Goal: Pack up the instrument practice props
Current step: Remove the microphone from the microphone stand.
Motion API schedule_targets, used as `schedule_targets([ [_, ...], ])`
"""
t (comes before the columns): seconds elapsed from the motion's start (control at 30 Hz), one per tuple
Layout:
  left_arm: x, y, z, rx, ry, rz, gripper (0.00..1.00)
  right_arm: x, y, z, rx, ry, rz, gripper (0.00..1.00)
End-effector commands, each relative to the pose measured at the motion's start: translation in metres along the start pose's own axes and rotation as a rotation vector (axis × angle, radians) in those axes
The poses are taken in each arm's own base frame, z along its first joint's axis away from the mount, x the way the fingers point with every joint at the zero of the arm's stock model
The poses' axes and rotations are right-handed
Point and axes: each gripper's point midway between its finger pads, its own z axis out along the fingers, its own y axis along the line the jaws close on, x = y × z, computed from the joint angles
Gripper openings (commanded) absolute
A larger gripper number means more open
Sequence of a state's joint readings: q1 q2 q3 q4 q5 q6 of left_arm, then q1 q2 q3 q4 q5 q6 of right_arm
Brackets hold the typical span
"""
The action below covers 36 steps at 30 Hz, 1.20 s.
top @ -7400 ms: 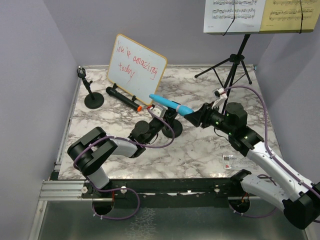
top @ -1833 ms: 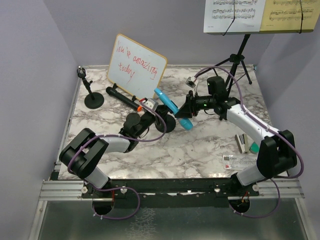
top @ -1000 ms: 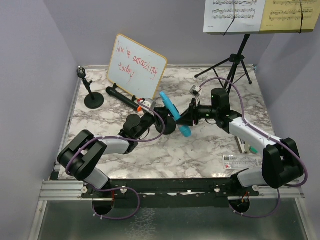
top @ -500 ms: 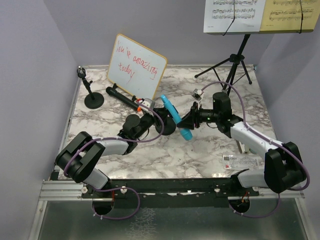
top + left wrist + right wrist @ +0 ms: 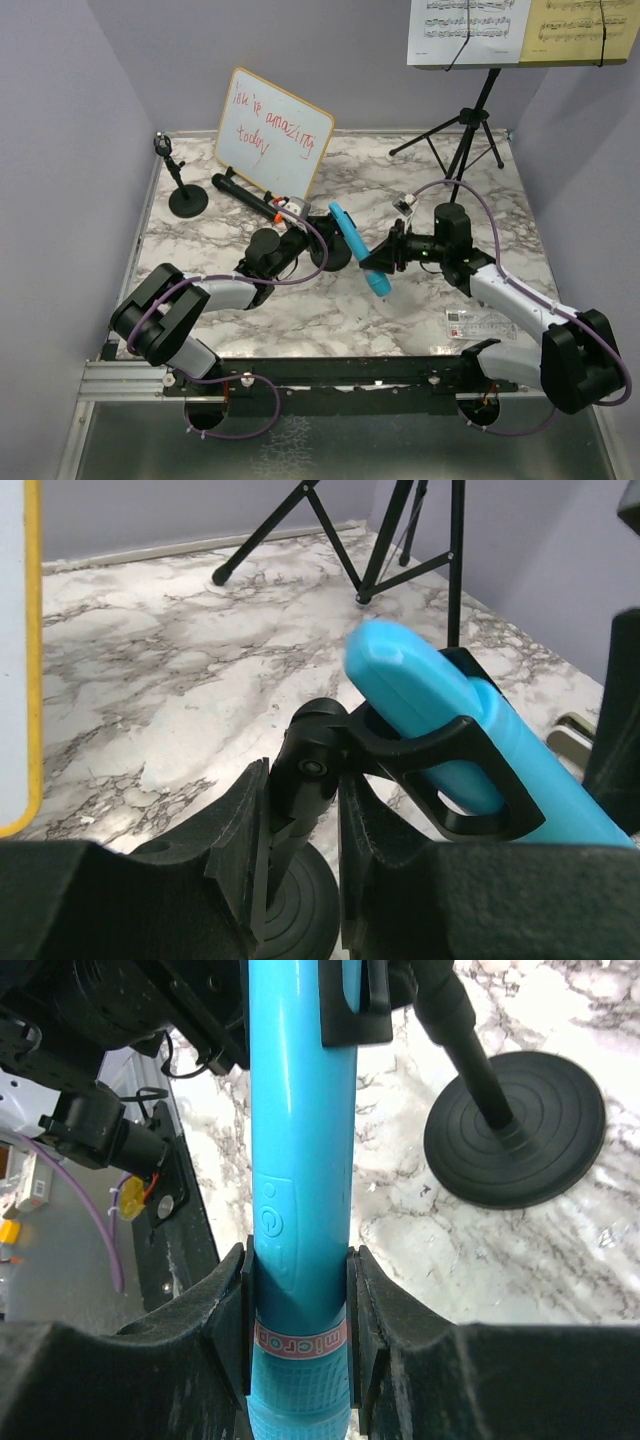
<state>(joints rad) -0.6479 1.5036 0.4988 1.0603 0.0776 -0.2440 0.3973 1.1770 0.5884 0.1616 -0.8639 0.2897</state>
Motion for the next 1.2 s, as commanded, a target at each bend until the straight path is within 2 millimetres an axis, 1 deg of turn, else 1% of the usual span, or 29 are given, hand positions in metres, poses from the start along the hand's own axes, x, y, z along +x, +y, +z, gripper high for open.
schedule_targets([
  [0.0,0.006,0.08,-0.012,-0.321,0.016,0.03,0.0,0.051,0.034,-0.011,-0.124,0.152,0.165,0.01],
  [0.17,0.007,0.062,-0.007,-0.242,0.03,0.059,0.0,0.05,0.033,-0.016,-0.078,0.122,0.152,0.01],
  [0.3,0.008,0.048,-0.003,-0.189,0.036,0.078,0.0,0.035,0.03,-0.021,0.0,0.065,0.115,0.01],
  [0.37,0.007,0.043,-0.002,-0.169,0.036,0.083,0.01,0.023,0.023,-0.024,0.075,0.023,0.102,0.01],
  [0.4,0.007,0.042,-0.002,-0.167,0.035,0.084,0.04,0.017,0.018,-0.026,0.117,0.0,0.098,0.01],
  [0.47,0.006,0.041,-0.003,-0.165,0.033,0.082,0.13,0.005,0.007,-0.03,0.204,-0.047,0.086,0.01],
  [0.57,0.002,0.042,-0.005,-0.175,0.032,0.08,0.34,-0.011,-0.003,-0.035,0.291,-0.105,0.07,0.01],
  [0.63,-0.003,0.042,-0.007,-0.183,0.029,0.081,0.44,-0.021,-0.004,-0.037,0.31,-0.136,0.058,0.01],
  [0.8,-0.018,0.04,-0.011,-0.196,0.04,0.084,0.59,-0.041,0.0,-0.039,0.315,-0.215,0.07,0.01],
  [0.87,-0.023,0.038,-0.013,-0.199,0.052,0.073,0.63,-0.046,0.0,-0.04,0.319,-0.249,0.082,0.01],
  [0.9,-0.029,0.036,-0.012,-0.199,0.051,0.065,0.65,-0.051,0.001,-0.041,0.318,-0.273,0.079,0.01],
  [1.03,-0.042,0.034,-0.018,-0.229,0.093,0.023,0.73,-0.059,0.002,-0.038,0.298,-0.323,0.092,0.01],
  [1.13,-0.055,0.029,-0.028,-0.252,0.114,-0.032,0.88,-0.061,0.007,-0.035,0.252,-0.35,0.104,0.01],
  [1.17,-0.059,0.028,-0.032,-0.258,0.114,-0.058,0.95,-0.062,0.009,-0.034,0.231,-0.359,0.105,0.01],
])
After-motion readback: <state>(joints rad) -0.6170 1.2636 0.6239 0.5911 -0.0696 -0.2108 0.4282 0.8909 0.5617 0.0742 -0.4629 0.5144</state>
